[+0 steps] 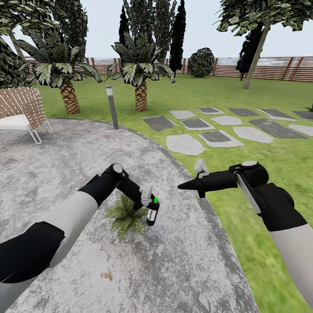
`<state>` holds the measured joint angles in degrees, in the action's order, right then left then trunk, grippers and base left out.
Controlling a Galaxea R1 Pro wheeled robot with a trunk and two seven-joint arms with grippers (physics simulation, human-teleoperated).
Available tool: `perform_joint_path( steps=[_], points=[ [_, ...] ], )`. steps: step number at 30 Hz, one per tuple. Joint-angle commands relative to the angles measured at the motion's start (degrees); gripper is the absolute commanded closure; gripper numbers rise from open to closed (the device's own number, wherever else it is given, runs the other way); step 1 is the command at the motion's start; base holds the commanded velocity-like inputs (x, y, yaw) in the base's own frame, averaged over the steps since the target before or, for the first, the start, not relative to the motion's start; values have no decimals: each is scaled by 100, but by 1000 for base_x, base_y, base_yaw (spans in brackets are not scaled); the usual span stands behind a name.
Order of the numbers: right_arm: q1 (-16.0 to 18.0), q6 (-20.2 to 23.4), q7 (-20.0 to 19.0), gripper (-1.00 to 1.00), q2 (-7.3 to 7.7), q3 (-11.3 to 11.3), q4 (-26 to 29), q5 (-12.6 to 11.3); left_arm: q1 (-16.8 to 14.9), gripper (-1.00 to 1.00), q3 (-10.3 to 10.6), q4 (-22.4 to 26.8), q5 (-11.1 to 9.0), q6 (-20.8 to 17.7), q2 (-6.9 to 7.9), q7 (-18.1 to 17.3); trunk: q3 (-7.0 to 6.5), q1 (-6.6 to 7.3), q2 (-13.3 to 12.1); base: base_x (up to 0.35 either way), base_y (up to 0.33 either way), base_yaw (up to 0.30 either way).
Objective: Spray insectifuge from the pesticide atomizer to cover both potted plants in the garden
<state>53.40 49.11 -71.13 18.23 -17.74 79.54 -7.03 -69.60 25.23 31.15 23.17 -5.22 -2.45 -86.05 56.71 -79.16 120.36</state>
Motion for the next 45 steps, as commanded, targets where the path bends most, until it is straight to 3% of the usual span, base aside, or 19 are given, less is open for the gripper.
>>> perform_joint_path(
  steps=[1, 12, 24, 30, 45],
  points=[
    [6, 38, 11, 100, 4, -10, -4, -36, -2, 100, -21, 6, 26, -52, -1, -26, 5, 1, 2, 0, 0, 0],
    [7, 29, 21, 100, -12, -28, -8, -28, -1, 100, -35, -3, 29, -111, -45, 34, 5, 1, 2, 0, 0, 0],
    [7, -111, 22, 100, -12, -34, -45, -15, -1, 100, -14, -3, 36, -119, -207, -7, 5, 1, 2, 0, 0, 0],
    [6, -533, 12, 100, -12, -37, -52, 264, -1, 100, -9, -3, 37, -119, -226, -2, 5, 1, 2, 0, 0, 0],
    [4, -562, 14, 100, -10, -37, -95, 297, -14, 100, 8, 4, 38, -128, -386, 15, 5, 1, 2, 0, 0, 0]
  ],
)
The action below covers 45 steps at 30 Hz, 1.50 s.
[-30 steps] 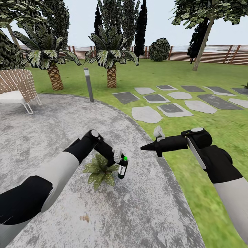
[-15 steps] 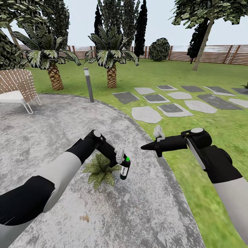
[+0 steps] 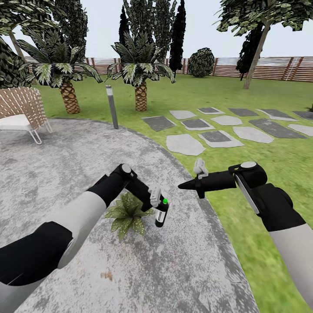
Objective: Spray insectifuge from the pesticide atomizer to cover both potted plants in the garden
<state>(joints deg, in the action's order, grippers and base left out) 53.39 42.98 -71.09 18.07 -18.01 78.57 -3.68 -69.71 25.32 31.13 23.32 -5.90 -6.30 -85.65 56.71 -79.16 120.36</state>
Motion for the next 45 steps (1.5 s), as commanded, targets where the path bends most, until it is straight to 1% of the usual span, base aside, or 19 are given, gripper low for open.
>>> perform_joint_path(
  steps=[1, 3, 6, 8, 29, 33, 37, 41, 45],
  points=[
    [5, 49, 12, 100, 5, -10, 1, -37, -10, 100, -1, 6, 20, -61, -2, -33, 5, 1, 2, 0, 0, 0],
    [5, 50, 15, 100, 4, -10, 0, -36, -26, 100, -4, 103, 17, -61, -3, -43, 5, 1, 2, 0, 0, 0],
    [5, 51, 15, 100, 4, -10, 0, -36, -36, 100, -4, 480, 15, -66, -3, -54, 5, 1, 2, 0, 0, 0],
    [5, 50, 16, 100, 4, -10, 0, -36, -41, 100, -5, 553, 15, -69, 0, -55, 5, 1, 2, 0, 0, 0],
    [5, 49, 16, 100, 4, -20, 0, -36, -43, 100, -10, 579, 15, -78, -38, -2, 5, 1, 2, 0, 0, 0],
    [5, 48, 16, 100, 4, -162, 0, -36, -55, 100, -4, 585, 15, -78, -38, -9, 5, 1, 2, 0, 0, 0],
    [5, 44, 16, 100, 4, -192, 0, -36, -77, 100, -3, 589, 15, -78, -73, -15, 5, 1, 2, 0, 0, 0],
    [5, 44, 16, 100, 4, -194, 0, -36, -110, 100, -9, 842, 14, -78, -74, -58, 5, 1, 2, 0, 0, 0],
    [5, 44, 16, 100, 4, -195, 0, -36, -106, 100, -10, 881, 15, -78, -66, -68, 5, 1, 2, 0, 0, 0]
  ],
)
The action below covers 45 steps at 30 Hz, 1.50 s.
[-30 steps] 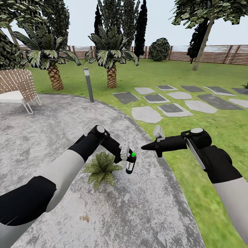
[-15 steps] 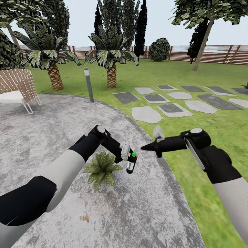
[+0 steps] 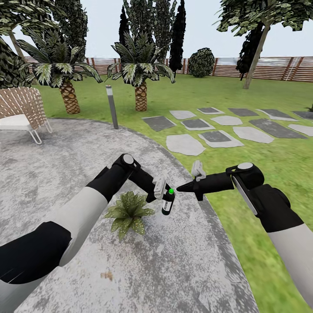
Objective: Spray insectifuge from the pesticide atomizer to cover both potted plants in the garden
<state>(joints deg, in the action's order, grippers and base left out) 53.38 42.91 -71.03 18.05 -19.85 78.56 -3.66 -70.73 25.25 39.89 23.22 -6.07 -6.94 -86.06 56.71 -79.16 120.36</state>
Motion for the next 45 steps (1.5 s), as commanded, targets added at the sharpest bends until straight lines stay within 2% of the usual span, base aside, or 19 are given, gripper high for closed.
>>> perform_joint_path(
  steps=[1, 5, 10, 17, 23, 45],
  points=[
    [5, 51, 10, 100, 6, -10, 1, -38, -3, 100, -2, 10, 25, -61, -1, -30, 5, 1, 2, 0, 0, 0],
    [5, 51, 10, 100, 6, -10, 1, -38, 11, 100, -1, 18, 25, -54, 0, -77, 5, 1, 2, 0, 0, 0],
    [5, 51, 10, 100, 6, -10, 1, -38, 32, 100, -2, 19, 25, -52, 0, -296, 5, 1, 2, 0, 0, 0],
    [5, 51, 10, 100, 6, -10, 1, -38, 38, 100, -2, 21, 25, -53, 0, -290, 5, 1, 2, 0, 0, 0],
    [5, 51, 10, 100, 6, -26, 1, -38, 25, 100, -2, 231, 25, -61, 0, -294, 5, 1, 2, 0, 0, 0],
    [5, 51, 10, 100, 6, -28, 1, -38, 24, 100, -2, 234, 25, -61, -7, -296, 5, 1, 2, 0, 0, 0]
  ],
)
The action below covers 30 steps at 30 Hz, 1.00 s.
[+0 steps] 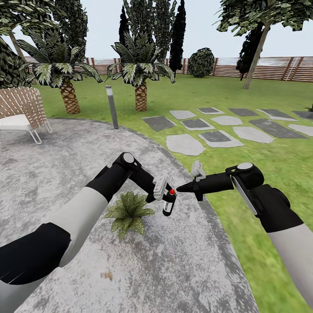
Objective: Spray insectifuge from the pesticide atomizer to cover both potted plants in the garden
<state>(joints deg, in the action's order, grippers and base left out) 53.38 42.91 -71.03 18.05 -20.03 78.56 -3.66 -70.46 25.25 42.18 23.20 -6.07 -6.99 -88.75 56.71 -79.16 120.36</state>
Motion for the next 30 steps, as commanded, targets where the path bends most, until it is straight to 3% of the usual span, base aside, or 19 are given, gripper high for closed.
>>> perform_joint_path(
  steps=[1, 19, 26, 29, 30],
  points=[
    [5, 50, 10, 100, 6, -10, 1, -38, -3, 100, -5, 4, 27, -59, 1, -30, 5, 1, 2, 0, 0, 0],
    [5, 50, 1, 100, 14, -10, 10, -38, 14, 100, -26, -66, 40, -50, 8, 12, 5, 1, 2, 0, 0, 0],
    [5, 50, 1, 100, 20, -10, 6, -38, 44, 100, -2, -77, 69, -44, 82, 4, 5, 1, 2, 0, 0, 0],
    [4, 50, 1, 100, 23, -10, 2, -38, 116, 100, 7, -135, 84, -36, 255, -1, 5, 1, 2, 0, 0, 0],
    [-1, 50, 1, 100, 27, -10, 1, -38, 125, 100, 13, -180, 92, -29, 430, -1, 5, 1, 2, 0, 0, 0]
  ],
)
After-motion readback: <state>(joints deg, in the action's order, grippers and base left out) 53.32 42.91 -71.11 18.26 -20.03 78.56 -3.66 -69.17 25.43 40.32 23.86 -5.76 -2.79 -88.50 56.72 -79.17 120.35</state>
